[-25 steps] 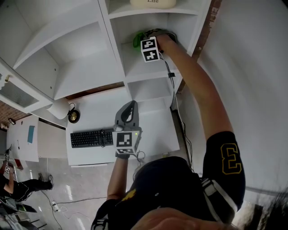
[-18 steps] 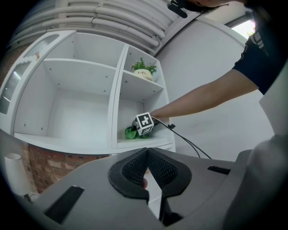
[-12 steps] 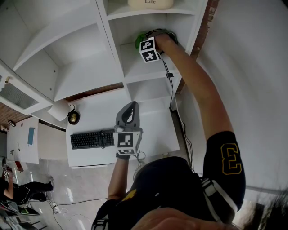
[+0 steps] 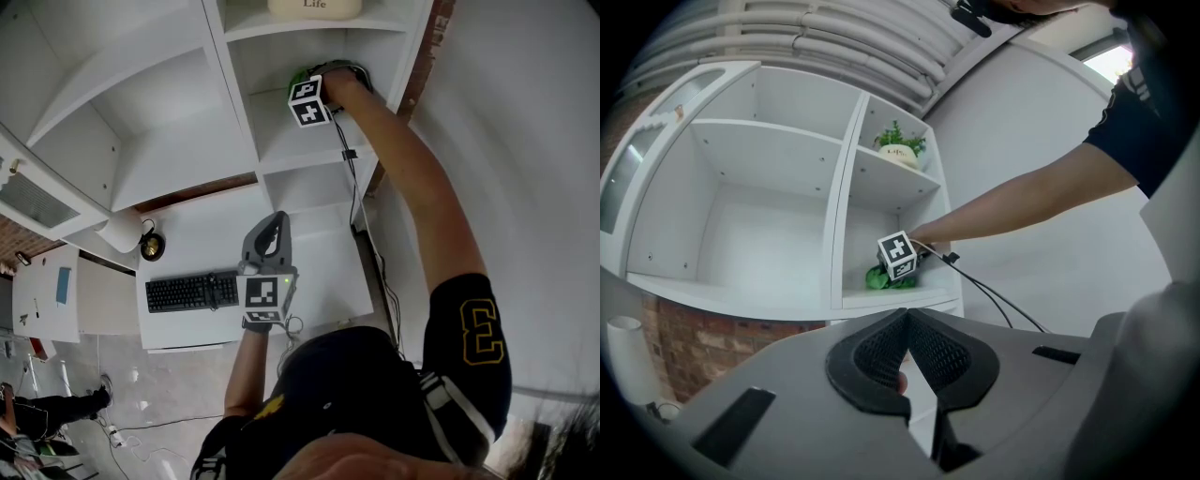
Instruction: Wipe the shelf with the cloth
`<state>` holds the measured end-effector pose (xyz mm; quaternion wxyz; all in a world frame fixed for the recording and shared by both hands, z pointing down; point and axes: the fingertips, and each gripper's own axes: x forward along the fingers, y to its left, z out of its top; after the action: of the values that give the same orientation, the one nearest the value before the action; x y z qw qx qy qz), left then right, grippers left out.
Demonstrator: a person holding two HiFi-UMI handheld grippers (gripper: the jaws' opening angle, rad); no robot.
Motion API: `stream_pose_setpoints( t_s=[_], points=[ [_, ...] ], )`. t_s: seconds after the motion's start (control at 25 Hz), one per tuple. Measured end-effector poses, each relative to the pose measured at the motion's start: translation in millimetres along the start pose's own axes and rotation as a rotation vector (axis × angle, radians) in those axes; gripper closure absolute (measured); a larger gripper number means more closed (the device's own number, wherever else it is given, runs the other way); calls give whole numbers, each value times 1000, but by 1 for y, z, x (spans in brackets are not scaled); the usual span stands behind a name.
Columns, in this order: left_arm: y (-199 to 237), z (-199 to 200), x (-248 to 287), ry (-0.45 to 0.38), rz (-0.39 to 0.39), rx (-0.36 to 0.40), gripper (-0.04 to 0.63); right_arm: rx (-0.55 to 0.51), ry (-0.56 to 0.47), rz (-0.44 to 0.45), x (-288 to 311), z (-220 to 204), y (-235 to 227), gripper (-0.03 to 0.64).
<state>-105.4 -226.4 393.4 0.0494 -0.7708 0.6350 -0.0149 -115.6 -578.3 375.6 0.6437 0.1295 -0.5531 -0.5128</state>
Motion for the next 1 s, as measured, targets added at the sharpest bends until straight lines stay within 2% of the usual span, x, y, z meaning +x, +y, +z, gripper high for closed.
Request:
stream_pose_setpoints(
  t_s=[0.24, 0.4, 0.48, 0.6, 0.72, 0.8, 1.0],
  points=[
    [-2, 1, -2, -2, 2, -3, 577, -1, 61, 33, 2, -8, 5, 523],
    [0, 0, -4, 2, 6, 3, 577, 52, 119, 51, -1, -20, 2, 523],
    [4, -4, -6, 11, 13, -1, 577, 95, 43, -5, -15, -8, -10, 522],
    [7, -7, -5, 16, 17, -19, 577, 138, -187, -96, -49, 30, -28, 520],
    [1, -3, -3, 10, 4, -16, 577, 185, -386, -101, -78, 68, -33, 521],
    [-3, -2, -3, 11, -2, 2, 577, 203, -459, -79, -89, 85, -29, 520],
    [-4, -9, -6, 26, 1, 3, 577, 178, -567, -65, -105, 128, -19, 520]
  ],
)
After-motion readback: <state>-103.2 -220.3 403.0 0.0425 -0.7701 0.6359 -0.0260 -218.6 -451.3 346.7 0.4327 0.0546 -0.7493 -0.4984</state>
